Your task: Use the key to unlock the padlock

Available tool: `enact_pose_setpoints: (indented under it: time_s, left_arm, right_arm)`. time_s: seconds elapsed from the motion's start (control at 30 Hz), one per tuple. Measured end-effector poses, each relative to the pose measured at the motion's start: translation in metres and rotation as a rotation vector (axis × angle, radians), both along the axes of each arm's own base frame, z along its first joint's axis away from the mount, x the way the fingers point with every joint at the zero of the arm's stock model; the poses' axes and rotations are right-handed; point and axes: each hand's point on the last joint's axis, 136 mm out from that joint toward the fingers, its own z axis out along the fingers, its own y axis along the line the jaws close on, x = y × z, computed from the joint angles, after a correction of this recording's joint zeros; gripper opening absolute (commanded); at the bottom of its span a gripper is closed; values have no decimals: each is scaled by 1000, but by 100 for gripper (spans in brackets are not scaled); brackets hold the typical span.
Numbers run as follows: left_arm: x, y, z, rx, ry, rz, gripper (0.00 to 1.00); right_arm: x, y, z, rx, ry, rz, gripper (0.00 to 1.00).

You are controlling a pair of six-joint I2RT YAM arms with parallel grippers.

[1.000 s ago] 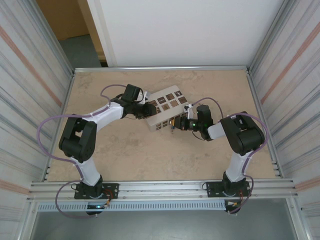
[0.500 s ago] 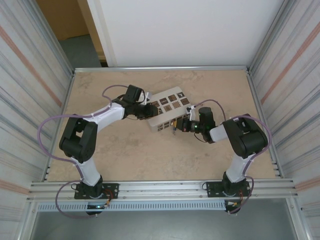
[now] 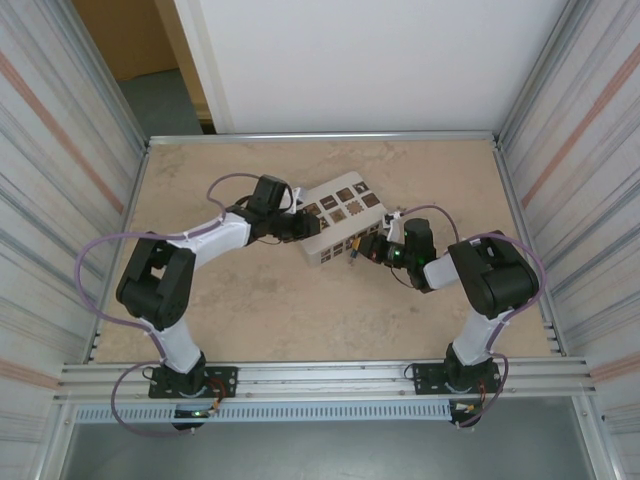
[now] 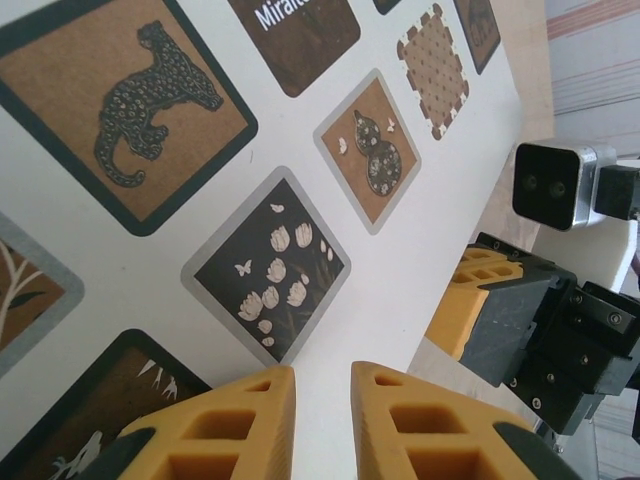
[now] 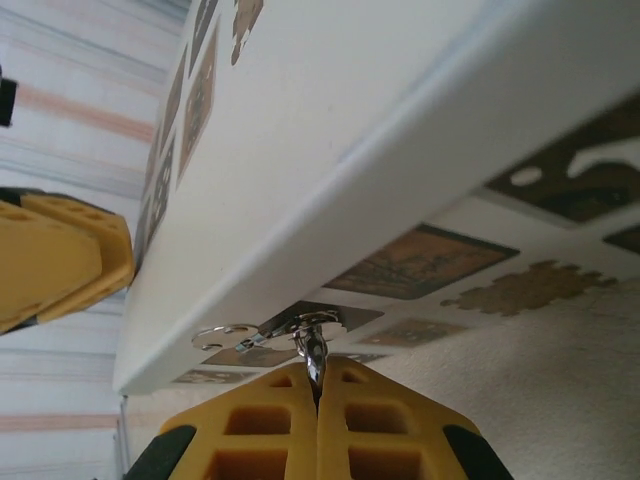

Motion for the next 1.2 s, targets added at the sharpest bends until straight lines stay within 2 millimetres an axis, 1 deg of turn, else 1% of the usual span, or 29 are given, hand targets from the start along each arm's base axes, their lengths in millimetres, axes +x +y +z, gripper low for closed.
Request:
enact_pose_setpoints:
  time_s: [0.2, 0.63, 0.77, 1.0, 1.2]
  left_arm:
    - [0, -2, 0, -16, -12, 4, 22]
    - [-1, -4, 1, -30, -22, 7, 22]
    - [-1, -3, 1, -29, -23, 10, 22]
    - [-2, -2, 2, -34, -31, 16, 23]
    - [-3, -2, 4, -38, -36, 19, 27]
  right_arm:
    - [6, -4, 1, 30, 42, -67, 0]
    - [18, -4, 4, 74, 92, -203, 0]
    - [26, -4, 5, 81, 93, -247, 0]
    - [47, -21, 13, 85, 48, -363, 0]
    - [52, -31, 13, 80, 43, -395, 0]
